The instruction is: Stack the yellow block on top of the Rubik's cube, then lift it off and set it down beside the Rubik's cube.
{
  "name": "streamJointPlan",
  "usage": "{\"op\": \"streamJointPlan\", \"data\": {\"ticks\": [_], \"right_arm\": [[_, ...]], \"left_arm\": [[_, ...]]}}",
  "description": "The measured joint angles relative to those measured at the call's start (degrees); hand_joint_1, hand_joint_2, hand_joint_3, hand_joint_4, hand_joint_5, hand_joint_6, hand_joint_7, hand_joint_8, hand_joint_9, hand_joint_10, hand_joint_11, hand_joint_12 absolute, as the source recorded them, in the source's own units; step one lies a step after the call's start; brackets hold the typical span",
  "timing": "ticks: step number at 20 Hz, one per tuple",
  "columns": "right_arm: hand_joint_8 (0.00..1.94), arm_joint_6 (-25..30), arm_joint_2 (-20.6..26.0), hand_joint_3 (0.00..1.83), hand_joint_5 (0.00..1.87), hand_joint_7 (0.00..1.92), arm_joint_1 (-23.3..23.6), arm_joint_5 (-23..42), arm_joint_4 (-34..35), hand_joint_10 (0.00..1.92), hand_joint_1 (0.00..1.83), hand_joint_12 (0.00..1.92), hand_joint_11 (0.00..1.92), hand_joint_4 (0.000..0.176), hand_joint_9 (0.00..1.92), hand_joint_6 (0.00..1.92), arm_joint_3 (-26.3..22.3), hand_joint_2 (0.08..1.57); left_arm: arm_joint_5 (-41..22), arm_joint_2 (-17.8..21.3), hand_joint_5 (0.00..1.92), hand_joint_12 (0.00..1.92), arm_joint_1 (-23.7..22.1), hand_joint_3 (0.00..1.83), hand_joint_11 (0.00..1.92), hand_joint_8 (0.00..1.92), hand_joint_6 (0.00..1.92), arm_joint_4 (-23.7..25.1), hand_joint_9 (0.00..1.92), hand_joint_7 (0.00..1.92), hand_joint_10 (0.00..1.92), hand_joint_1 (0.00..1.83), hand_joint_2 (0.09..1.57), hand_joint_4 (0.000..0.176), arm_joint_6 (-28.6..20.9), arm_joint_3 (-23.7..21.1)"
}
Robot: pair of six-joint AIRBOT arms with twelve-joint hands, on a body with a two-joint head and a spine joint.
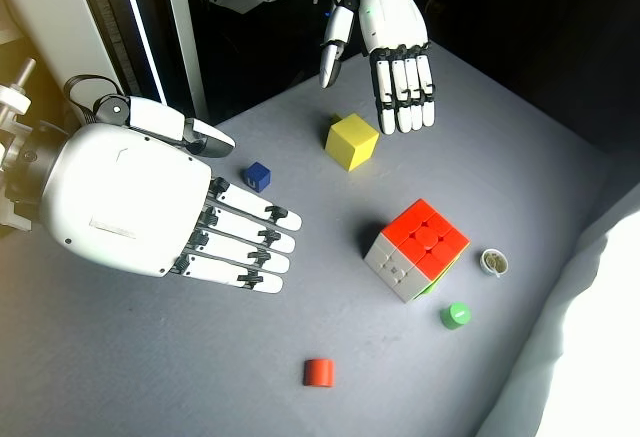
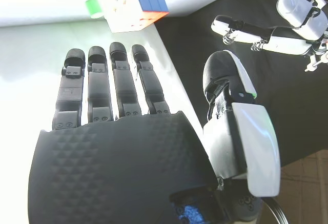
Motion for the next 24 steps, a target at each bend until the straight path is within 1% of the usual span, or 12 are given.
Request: {"op": "streamJointPlan", "data": {"ticks": [1, 3, 4, 5, 7, 11, 13, 16, 19, 21, 22, 24], "right_arm": [[0.01, 0.0, 0.0, 0.01, 0.09, 0.10, 0.0, 0.0, 0.0, 0.01, 0.00, 0.00, 0.00, 0.000, 0.04, 0.01, 0.0, 1.30], [0.01, 0.0, 0.0, 0.01, 0.10, 0.11, 0.0, 0.0, 0.0, 0.01, 0.00, 0.00, 0.01, 0.000, 0.05, 0.01, 0.0, 1.30], [0.01, 0.0, 0.0, 0.01, 0.10, 0.10, 0.0, 0.0, 0.0, 0.01, 0.00, 0.00, 0.00, 0.000, 0.05, 0.01, 0.0, 1.30], [0.01, 0.0, 0.0, 0.01, 0.10, 0.10, 0.0, 0.0, 0.0, 0.01, 0.00, 0.00, 0.00, 0.000, 0.05, 0.01, 0.0, 1.31], [0.00, 0.0, 0.0, 0.01, 0.10, 0.10, 0.0, 0.0, 0.0, 0.01, 0.00, 0.00, 0.00, 0.000, 0.05, 0.01, 0.0, 1.31], [0.01, 0.0, 0.0, 0.01, 0.12, 0.12, 0.0, 0.0, 0.0, 0.02, 0.00, 0.02, 0.04, 0.000, 0.08, 0.01, 0.0, 1.33], [0.00, 0.0, 0.0, 0.01, 0.10, 0.10, 0.0, 0.0, 0.0, 0.01, 0.00, 0.02, 0.03, 0.000, 0.08, 0.00, 0.0, 1.33], [0.01, 0.0, 0.0, 0.01, 0.10, 0.11, 0.0, 0.0, 0.0, 0.01, 0.00, 0.02, 0.04, 0.000, 0.08, 0.00, 0.0, 1.33], [0.01, 0.0, 0.0, 0.01, 0.13, 0.14, 0.0, 0.0, 0.0, 0.02, 0.00, 0.04, 0.06, 0.000, 0.11, 0.01, 0.0, 1.33], [0.00, 0.0, 0.0, 0.00, 0.14, 0.15, 0.0, 0.0, 0.0, 0.00, 0.00, 0.06, 0.05, 0.000, 0.12, 0.00, 0.0, 1.34], [0.00, 0.0, 0.0, 0.00, 0.13, 0.14, 0.0, 0.0, 0.0, 0.00, 0.00, 0.07, 0.05, 0.000, 0.11, 0.00, 0.0, 1.34], [0.00, 0.0, 0.0, 0.00, 0.14, 0.15, 0.0, -0.1, 0.0, 0.00, 0.00, 0.07, 0.04, 0.000, 0.11, 0.00, 0.0, 1.34]], "left_arm": [[0.0, 0.0, 0.10, 0.13, 0.0, 0.00, 0.05, 0.00, 0.00, -0.6, 0.09, 0.08, 0.00, 0.18, 1.13, 0.000, 1.0, 0.0], [-0.3, -0.2, 0.07, 0.12, -0.1, 0.00, 0.04, 0.00, 0.00, -3.2, 0.06, 0.05, 0.00, 0.36, 1.08, 0.000, 3.5, 0.0], [-0.5, -0.4, 0.02, 0.11, 0.3, 0.00, 0.02, 0.00, 0.00, -3.4, 0.02, 0.01, 0.00, 0.37, 1.07, 0.000, 3.5, 0.1], [-0.5, -0.8, 0.00, 0.11, 0.7, 0.00, 0.02, 0.00, 0.00, -3.5, 0.02, 0.00, 0.00, 0.42, 1.05, 0.000, 3.6, 0.1], [-0.5, -2.2, 0.00, 0.10, 1.6, 0.00, 0.01, 0.00, 0.00, -5.4, 0.00, 0.00, 0.00, 0.53, 1.03, 0.000, 4.7, 0.1], [-0.8, -4.2, 0.00, 0.01, 1.6, 0.00, 0.00, 0.00, 0.00, -9.6, 0.00, 0.00, 0.00, 0.83, 1.01, 0.000, 7.9, 0.1], [-1.3, -5.2, 0.00, 0.00, 1.6, 0.00, 0.00, 0.00, 0.00, -11.8, 0.00, 0.00, 0.00, 0.83, 1.02, 0.000, 9.5, 0.1], [-2.9, -7.0, 0.00, 0.00, 1.7, 0.00, 0.00, 0.00, 0.00, -14.8, 0.00, 0.00, 0.00, 0.93, 1.01, 0.000, 12.5, -0.1], [-4.8, -8.5, 0.00, 0.00, 2.4, 0.00, 0.00, 0.00, 0.00, -16.4, 0.00, 0.00, 0.00, 0.95, 1.02, 0.000, 14.2, -0.1], [-5.5, -9.3, 0.00, 0.00, 2.9, 0.00, 0.00, 0.00, 0.00, -17.8, 0.00, 0.00, 0.00, 1.09, 1.01, 0.000, 15.8, -0.1], [-5.6, -9.6, 0.00, 0.00, 3.1, 0.00, 0.00, 0.00, 0.00, -18.4, 0.00, 0.00, 0.00, 1.06, 1.02, 0.000, 16.7, -0.1], [-6.5, -10.3, 0.00, 0.01, 3.4, 0.00, 0.02, 0.00, 0.00, -20.6, 0.00, 0.00, 0.00, 1.07, 1.02, 0.000, 18.5, -0.1]]}}
